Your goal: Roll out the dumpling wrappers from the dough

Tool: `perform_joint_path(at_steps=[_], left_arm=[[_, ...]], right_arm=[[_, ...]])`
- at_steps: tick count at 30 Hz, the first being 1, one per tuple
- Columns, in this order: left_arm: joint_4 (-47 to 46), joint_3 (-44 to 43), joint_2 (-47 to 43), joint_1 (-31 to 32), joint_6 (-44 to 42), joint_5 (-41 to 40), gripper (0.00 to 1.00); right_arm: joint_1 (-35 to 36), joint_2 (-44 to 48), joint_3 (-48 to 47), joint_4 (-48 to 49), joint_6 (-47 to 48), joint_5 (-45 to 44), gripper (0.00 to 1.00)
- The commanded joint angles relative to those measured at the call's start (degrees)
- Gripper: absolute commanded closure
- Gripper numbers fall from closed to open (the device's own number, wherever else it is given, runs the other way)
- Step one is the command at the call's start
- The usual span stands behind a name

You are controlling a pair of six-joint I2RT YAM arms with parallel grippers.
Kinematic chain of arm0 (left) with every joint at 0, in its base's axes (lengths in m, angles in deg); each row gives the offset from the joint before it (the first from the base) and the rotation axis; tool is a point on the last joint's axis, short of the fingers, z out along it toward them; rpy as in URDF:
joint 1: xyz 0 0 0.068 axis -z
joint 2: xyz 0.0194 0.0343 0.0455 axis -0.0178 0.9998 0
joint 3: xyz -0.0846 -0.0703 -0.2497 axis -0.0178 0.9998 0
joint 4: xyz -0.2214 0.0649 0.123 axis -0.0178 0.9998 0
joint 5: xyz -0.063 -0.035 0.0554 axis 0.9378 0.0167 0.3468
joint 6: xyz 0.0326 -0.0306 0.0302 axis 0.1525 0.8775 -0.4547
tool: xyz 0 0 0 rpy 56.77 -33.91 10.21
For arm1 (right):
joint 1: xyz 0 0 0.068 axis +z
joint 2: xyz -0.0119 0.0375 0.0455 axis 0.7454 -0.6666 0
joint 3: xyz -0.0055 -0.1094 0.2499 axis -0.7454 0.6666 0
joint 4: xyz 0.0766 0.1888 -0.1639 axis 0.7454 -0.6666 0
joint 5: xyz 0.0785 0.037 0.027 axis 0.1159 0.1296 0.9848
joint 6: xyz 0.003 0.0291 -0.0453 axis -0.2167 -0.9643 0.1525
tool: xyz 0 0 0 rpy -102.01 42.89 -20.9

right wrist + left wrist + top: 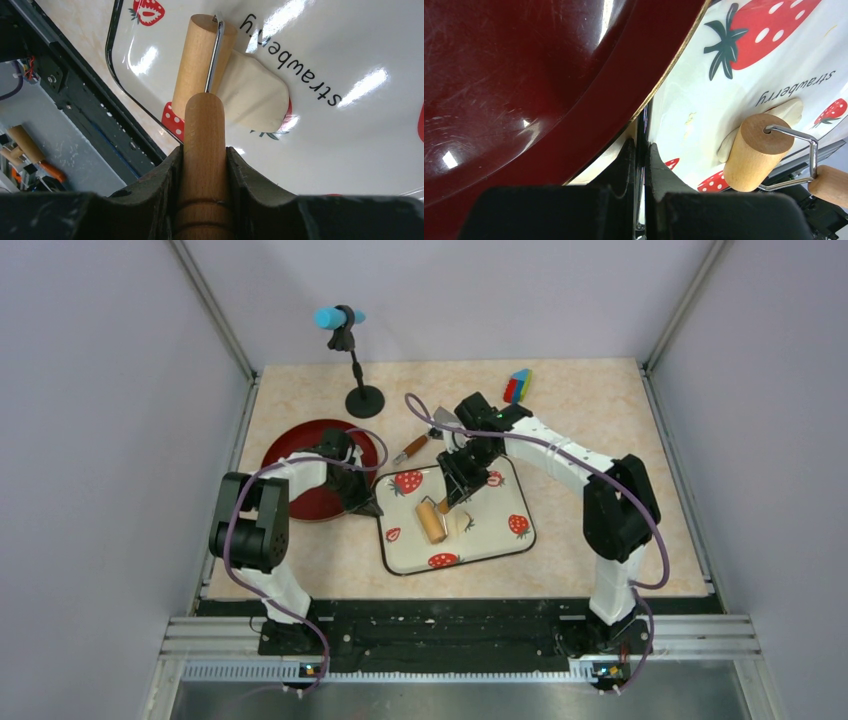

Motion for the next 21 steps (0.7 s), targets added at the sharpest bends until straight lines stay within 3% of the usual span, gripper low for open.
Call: perform_joint_path(at_steps=[1, 21], left_arm=[[-1.4, -0.5, 2.6, 0.5, -1.1, -5.9, 1.0], [-2.6, 0.0, 3.1, 1.3, 1.2, -5.3, 1.0]], right_arm=[[2.1, -1.3, 1.6, 1.4, 1.9, -0.1, 1.0], [11.0, -8.3, -1.0, -5.2, 7.5, -12.3, 1.0]])
